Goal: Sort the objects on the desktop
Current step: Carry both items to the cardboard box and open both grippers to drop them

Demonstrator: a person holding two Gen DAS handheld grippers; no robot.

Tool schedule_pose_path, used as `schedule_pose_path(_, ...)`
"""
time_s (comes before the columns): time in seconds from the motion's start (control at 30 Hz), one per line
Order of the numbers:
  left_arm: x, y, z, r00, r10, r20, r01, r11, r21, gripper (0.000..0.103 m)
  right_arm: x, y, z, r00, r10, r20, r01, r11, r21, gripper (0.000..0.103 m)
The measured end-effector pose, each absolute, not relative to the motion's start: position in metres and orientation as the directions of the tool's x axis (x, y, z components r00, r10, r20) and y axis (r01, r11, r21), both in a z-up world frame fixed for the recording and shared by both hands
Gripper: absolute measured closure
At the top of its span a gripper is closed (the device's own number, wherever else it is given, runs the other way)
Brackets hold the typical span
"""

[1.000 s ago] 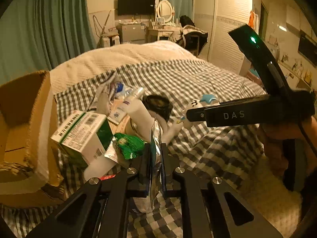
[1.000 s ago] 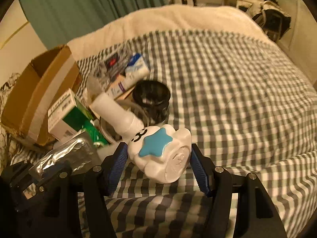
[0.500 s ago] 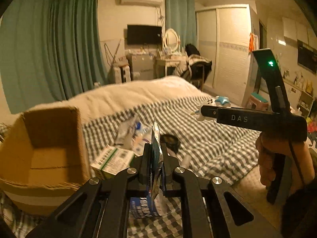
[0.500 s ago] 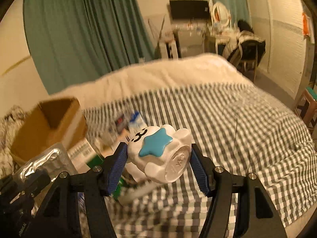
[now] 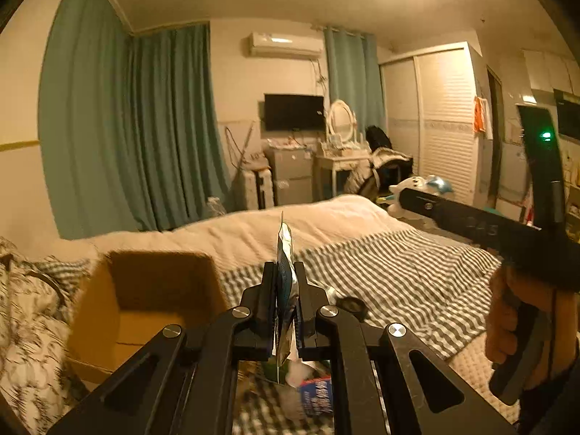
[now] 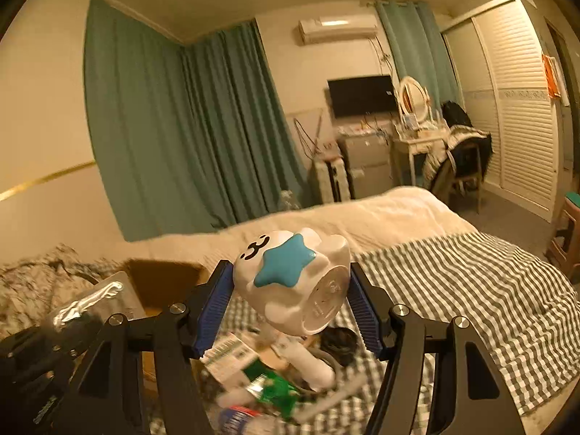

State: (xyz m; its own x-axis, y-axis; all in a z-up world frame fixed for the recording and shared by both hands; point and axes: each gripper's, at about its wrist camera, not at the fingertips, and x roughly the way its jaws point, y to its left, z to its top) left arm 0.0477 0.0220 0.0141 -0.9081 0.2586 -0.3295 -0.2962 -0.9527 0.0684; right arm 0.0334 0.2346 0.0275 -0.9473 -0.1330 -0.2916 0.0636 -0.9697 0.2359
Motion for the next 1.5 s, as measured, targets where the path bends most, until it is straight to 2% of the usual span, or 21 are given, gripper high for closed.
schedule_pose_path(0.33,0.046,-0.03,0.042,-0.955,0.143,-0.261,-0.171,-0.981,0.088,0.095,0.042,0.191,0.065,-0.954,-0.231,-0.194,0.179,-0.951,0.252,0.041)
schedule_pose_path(0.77,0.027,-0.071,0.039,-0.966,0.043,-0.255,-0.068,-0.994,0.09,0.095,0.01,0.124,0.07,-0.914,-0.356,-0.193,0.315,-0.925,0.215,0.041)
schedule_pose_path(1.03,-0.011,-0.095,0.018,-0.937,0.032,-0.347,-0.049,-0.998,0.041,0.095,-0.033,0.089,0.047,-0.86,-0.436,-0.263,0.396,-0.897,0.195,0.041)
schedule_pose_path(1.5,-0.074,-0.112,-0.037,-0.85,-0.002,-0.527,-0.016,-0.999,0.028,0.095,-0.106,0.045,-0.025,-0.725,-0.486,-0.488,0.466,-0.868,0.172,0.041)
